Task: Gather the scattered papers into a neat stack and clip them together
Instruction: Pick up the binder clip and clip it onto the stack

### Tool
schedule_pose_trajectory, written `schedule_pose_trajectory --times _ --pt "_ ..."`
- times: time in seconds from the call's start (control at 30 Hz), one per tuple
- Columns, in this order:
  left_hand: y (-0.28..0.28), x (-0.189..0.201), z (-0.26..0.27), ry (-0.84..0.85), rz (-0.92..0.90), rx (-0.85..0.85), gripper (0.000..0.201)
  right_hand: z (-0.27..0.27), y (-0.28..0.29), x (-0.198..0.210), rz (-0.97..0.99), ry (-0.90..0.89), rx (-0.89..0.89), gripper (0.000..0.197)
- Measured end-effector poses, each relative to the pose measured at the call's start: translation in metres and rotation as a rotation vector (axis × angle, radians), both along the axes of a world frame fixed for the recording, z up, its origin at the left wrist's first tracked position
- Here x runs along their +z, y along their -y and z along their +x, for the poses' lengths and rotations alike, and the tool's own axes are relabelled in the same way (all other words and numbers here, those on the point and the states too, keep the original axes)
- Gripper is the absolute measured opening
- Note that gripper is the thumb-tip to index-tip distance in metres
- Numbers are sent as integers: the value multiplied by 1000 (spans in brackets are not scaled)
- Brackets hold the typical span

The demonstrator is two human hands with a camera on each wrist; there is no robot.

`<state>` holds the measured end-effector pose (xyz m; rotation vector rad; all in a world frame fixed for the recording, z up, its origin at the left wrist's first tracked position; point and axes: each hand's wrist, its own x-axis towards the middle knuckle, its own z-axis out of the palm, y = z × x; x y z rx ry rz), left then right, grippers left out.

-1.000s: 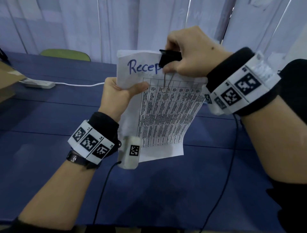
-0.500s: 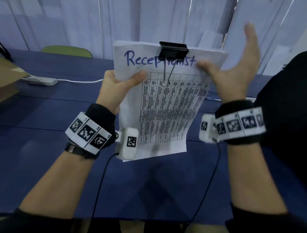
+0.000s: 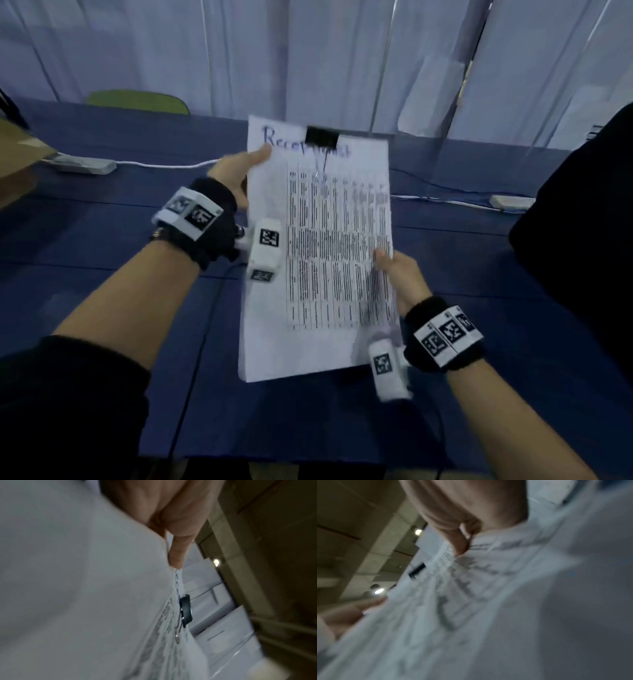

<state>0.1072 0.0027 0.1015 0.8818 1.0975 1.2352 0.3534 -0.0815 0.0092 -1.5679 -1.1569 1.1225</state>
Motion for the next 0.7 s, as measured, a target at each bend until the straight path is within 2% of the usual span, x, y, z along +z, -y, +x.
schedule_pose_trajectory --times 0.13,0.2,0.27,0.37,0.43,0.63,0.7 --pt "-4 -59 7 -207 -126 32 19 -4 -23 -19 -153 27 -100 47" --pt "5 -91 5 -324 -194 -97 10 -5 -37 -19 -233 63 -92 53" --pt "16 -113 2 -422 -286 -248 10 -6 -49 -13 -296 95 -79 54" --pt "32 -124 -4 -492 -406 -318 9 -6 -59 -9 -326 137 -53 56" --pt "40 -125 -11 -505 -415 -342 10 -2 -58 -12 -341 84 20 63" --pt "68 -117 -29 -548 -436 -518 26 23 -7 -21 -431 110 226 70" --pt "75 -117 -30 -567 -425 -623 35 24 5 -24 -436 144 310 63"
